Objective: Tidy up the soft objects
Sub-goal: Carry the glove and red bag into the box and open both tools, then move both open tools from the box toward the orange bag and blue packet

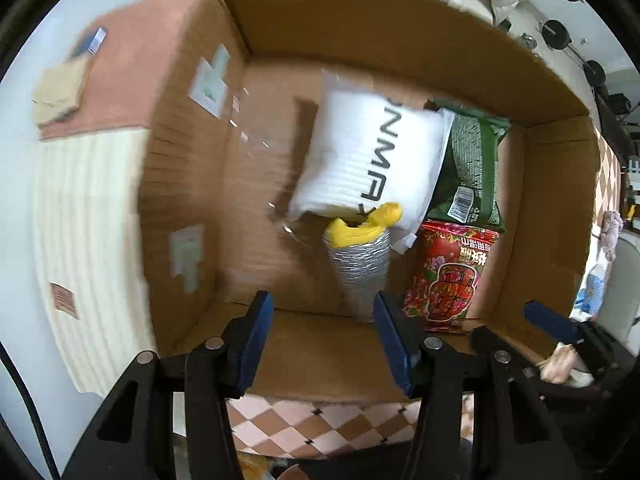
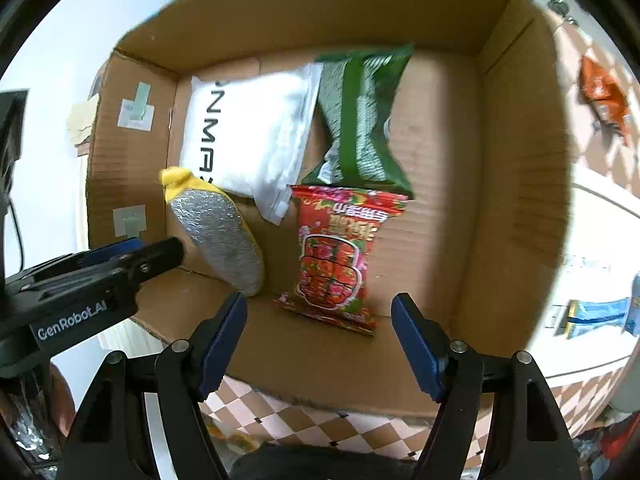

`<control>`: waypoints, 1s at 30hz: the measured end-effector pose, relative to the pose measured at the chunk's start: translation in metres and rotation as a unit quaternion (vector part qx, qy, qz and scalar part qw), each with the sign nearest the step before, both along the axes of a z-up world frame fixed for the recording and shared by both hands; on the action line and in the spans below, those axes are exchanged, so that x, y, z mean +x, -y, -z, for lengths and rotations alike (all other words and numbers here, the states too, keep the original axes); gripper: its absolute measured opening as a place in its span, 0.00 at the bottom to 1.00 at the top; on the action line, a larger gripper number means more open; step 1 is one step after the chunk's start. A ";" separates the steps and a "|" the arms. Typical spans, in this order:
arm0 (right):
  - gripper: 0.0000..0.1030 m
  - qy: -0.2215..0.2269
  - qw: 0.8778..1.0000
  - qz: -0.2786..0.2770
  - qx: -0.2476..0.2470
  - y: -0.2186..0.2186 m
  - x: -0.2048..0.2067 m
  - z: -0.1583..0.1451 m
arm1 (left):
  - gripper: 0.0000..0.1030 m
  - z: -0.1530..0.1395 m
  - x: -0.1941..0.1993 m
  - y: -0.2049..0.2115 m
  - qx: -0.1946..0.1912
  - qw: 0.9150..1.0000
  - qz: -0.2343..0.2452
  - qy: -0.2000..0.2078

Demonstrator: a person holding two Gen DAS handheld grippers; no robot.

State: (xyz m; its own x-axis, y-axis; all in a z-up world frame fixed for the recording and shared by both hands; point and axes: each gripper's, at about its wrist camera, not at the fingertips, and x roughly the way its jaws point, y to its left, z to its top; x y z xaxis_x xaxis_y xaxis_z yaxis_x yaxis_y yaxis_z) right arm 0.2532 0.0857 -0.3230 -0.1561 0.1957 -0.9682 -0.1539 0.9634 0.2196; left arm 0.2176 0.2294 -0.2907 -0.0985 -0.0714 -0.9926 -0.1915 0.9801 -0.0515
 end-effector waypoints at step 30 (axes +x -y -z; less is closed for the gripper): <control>1.00 0.181 0.983 0.038 0.014 0.057 -0.072 -0.150 | 0.95 -0.162 -0.053 0.043 0.071 0.975 0.034 0.206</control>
